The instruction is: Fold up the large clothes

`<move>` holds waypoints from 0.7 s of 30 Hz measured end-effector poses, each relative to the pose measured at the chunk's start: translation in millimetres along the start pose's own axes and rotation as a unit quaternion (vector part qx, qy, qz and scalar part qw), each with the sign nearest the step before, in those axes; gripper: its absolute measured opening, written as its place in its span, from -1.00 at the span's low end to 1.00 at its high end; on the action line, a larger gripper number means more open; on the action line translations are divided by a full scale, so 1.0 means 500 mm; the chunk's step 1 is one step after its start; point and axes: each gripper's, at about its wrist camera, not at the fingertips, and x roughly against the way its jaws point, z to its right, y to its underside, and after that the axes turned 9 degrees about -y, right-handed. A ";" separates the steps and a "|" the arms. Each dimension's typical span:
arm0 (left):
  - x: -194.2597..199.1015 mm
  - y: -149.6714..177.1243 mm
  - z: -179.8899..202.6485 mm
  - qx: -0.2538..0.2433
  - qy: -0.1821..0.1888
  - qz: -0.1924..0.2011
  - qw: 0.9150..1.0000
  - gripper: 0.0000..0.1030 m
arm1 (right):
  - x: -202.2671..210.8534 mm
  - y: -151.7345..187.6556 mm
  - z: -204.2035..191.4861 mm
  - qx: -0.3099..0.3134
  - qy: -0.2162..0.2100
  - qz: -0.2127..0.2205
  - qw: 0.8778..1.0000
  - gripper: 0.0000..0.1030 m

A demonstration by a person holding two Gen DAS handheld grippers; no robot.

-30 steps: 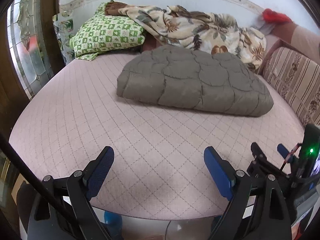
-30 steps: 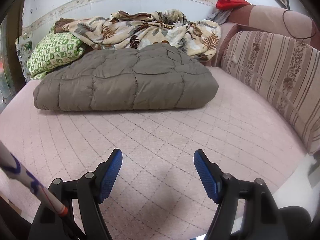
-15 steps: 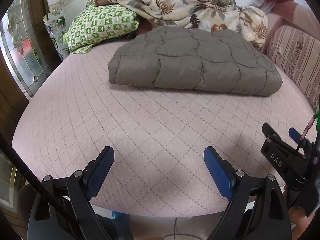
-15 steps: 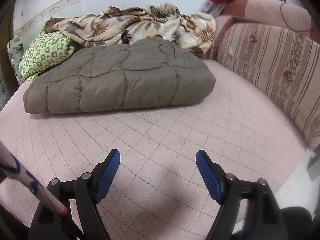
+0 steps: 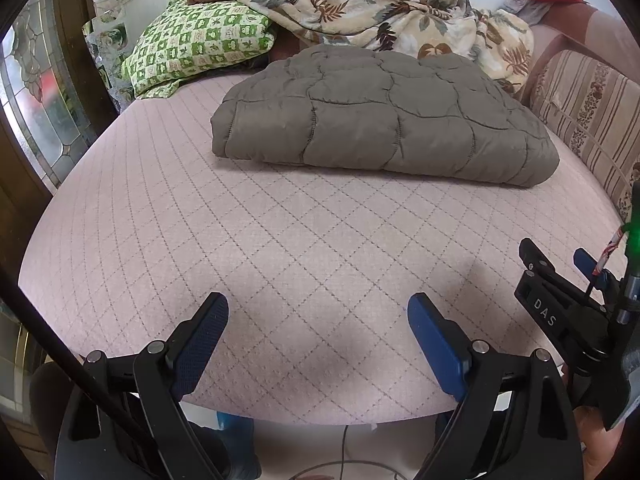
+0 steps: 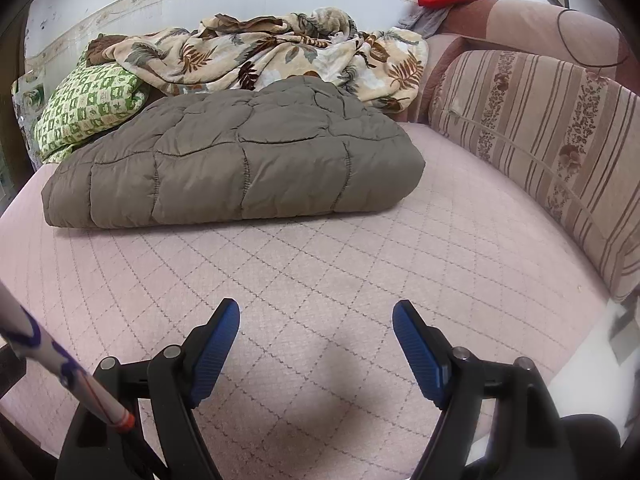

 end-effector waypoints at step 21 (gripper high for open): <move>0.030 0.012 0.021 -0.006 0.004 0.011 1.000 0.76 | 0.017 0.002 0.002 0.000 0.005 0.013 1.000 0.61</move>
